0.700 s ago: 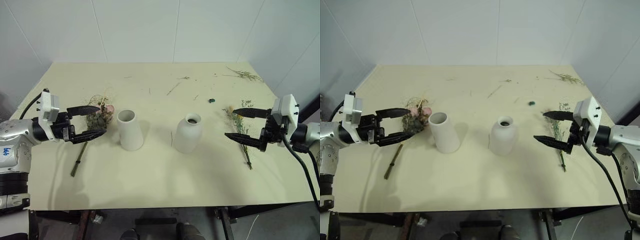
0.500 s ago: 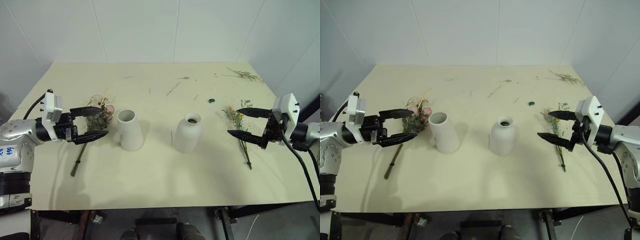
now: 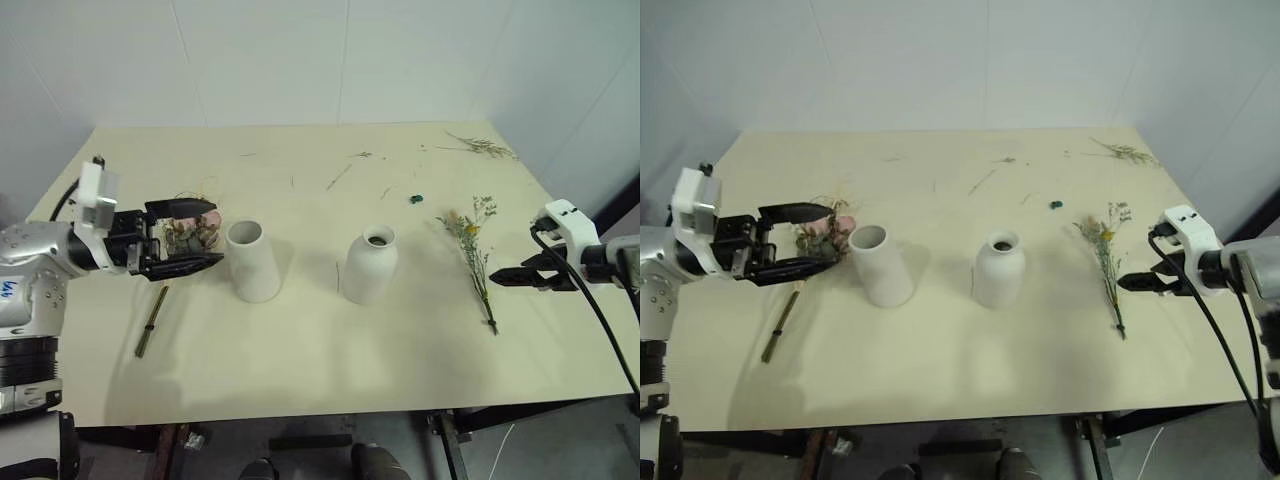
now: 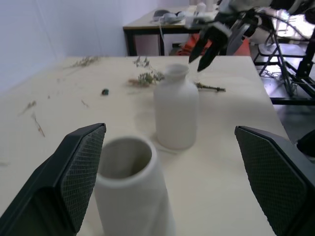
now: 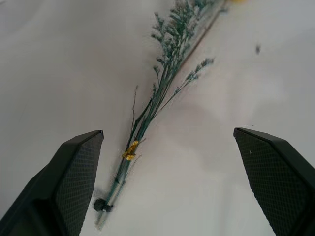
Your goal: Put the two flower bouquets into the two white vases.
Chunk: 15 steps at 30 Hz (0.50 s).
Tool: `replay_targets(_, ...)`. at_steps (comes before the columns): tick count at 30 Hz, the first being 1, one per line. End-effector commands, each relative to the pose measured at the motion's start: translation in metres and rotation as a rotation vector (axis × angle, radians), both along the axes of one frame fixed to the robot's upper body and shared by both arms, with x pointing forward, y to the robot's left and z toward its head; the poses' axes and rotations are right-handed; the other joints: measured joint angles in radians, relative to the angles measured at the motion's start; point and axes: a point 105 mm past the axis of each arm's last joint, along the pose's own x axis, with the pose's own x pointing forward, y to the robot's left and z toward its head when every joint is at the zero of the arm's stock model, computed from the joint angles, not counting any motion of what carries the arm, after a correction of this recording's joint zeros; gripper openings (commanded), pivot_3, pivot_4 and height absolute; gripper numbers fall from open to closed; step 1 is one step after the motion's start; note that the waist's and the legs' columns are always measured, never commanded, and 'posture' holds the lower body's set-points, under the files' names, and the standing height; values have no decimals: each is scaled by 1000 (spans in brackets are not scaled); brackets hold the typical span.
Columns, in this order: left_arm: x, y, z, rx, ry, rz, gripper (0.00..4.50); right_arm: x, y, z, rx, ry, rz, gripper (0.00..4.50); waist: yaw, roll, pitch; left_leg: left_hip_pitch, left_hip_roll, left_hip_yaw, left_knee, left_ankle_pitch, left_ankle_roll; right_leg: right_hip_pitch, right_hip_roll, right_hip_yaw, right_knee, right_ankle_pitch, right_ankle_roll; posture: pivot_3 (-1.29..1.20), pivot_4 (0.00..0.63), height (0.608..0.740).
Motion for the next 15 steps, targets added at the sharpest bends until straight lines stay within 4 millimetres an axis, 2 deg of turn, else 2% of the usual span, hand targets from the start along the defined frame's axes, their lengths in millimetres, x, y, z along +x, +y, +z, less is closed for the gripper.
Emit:
replay_targets(1, -14, 2, 21, -3, -69, 0, 4481, 6, 1, 3, 30, 32, -46, 4500, -4, 0, 0, 0, 0, 0, 0, 0, 0, 0, 0, 0, 0, 0, 0, 0, 150, 740)
replay_targets(5, -22, 5, 20, 8, -70, 15, 4481, 11, 7, -6, 14, 86, -35, 4500, -2, 0, 0, 0, 0, 0, -1, 0, 0, -1, 0, 0, 0, -1, 1, 0, 150, 740)
replay_targets(9, -35, 3, 19, 6, -62, 22, 4481, 11, 13, -25, -8, 186, -36, 4500, -1, 0, 0, -2, 0, 1, -1, -1, 0, -3, 0, 1, 0, -1, 1, 0, 150, 740)
replay_targets(15, -42, 1, 19, -3, -63, 30, 4481, 16, 13, -42, -60, 219, -43, 4500, 1, 0, 0, -2, 0, 2, 0, -1, 0, -3, 0, 1, 1, -1, 2, 0, 150, 740)
